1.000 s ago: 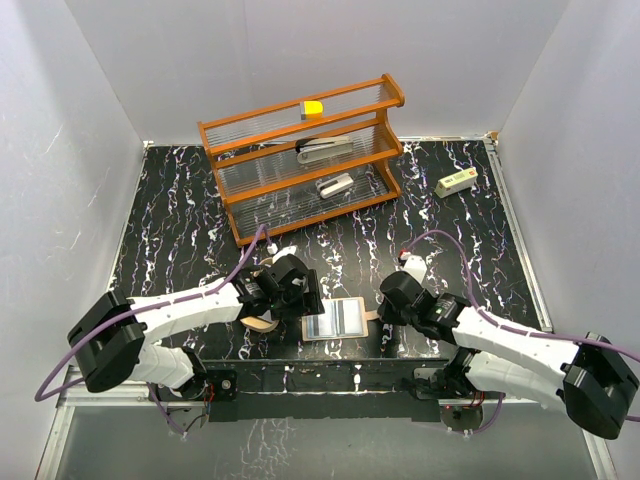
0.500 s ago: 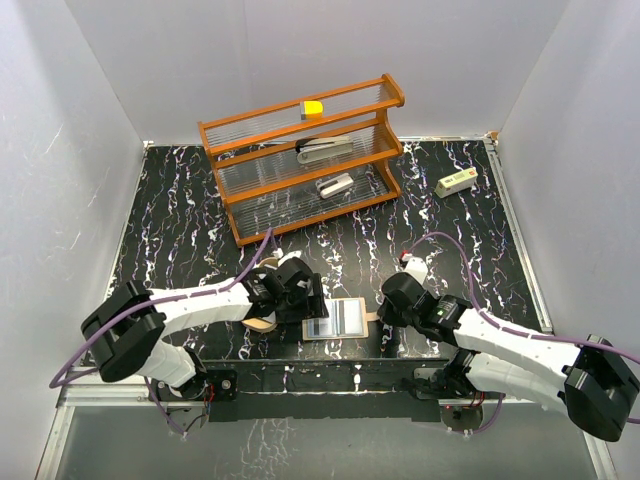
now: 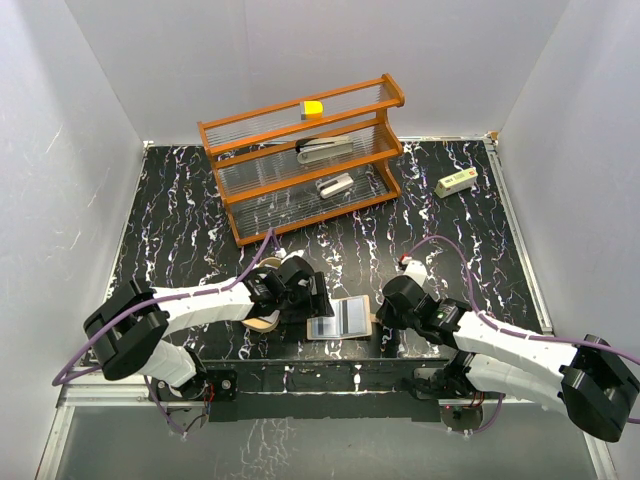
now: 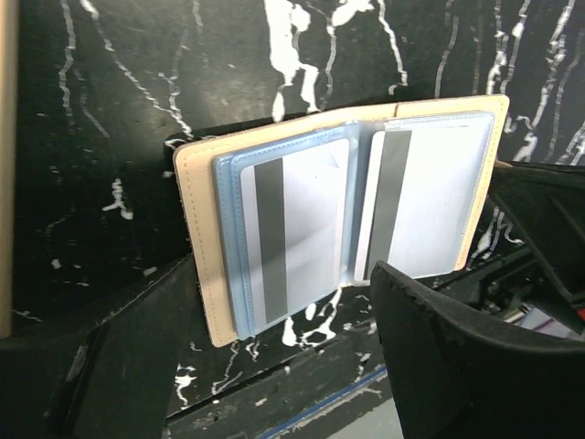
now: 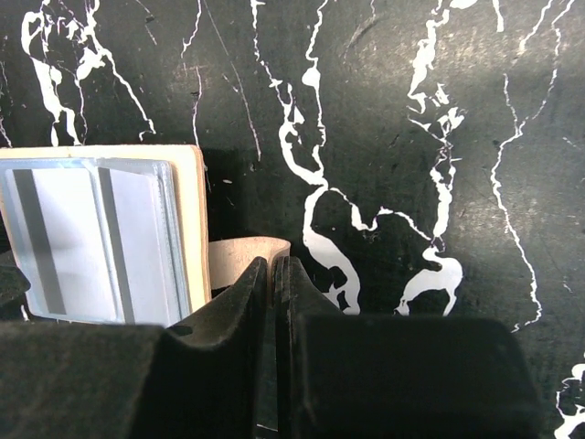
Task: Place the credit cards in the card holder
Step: Close the card holder at the center of the board.
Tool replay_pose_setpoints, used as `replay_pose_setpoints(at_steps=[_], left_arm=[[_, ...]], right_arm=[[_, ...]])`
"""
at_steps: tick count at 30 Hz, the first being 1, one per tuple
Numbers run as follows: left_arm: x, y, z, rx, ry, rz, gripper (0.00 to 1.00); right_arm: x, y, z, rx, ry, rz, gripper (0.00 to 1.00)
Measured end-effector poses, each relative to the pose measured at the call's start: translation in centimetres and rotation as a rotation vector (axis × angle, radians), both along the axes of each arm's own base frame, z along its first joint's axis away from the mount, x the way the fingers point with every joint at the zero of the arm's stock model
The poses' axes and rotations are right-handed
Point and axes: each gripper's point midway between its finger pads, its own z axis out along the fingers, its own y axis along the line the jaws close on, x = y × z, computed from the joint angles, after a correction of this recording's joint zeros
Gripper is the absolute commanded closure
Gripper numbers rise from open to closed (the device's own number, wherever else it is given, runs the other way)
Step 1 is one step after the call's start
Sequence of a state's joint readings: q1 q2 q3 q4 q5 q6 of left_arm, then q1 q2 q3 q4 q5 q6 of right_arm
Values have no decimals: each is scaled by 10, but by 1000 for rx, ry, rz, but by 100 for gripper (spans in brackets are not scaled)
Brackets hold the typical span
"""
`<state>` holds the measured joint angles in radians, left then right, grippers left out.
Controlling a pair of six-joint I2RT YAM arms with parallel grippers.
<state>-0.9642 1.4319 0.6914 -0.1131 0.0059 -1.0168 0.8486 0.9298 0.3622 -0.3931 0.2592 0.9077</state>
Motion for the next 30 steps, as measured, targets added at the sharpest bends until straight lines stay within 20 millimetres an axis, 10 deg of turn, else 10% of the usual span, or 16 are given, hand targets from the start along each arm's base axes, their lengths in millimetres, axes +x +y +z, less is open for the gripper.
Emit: replay_pose_setpoints(at_steps=[10,30], left_arm=[[4,-14,33,-118,-47,-3,26],[2,-10,14,-69,-18,2,32]], right_arm=[[-2,5,1,23,9,17,100],[-4,8,-4,48,12,26,100]])
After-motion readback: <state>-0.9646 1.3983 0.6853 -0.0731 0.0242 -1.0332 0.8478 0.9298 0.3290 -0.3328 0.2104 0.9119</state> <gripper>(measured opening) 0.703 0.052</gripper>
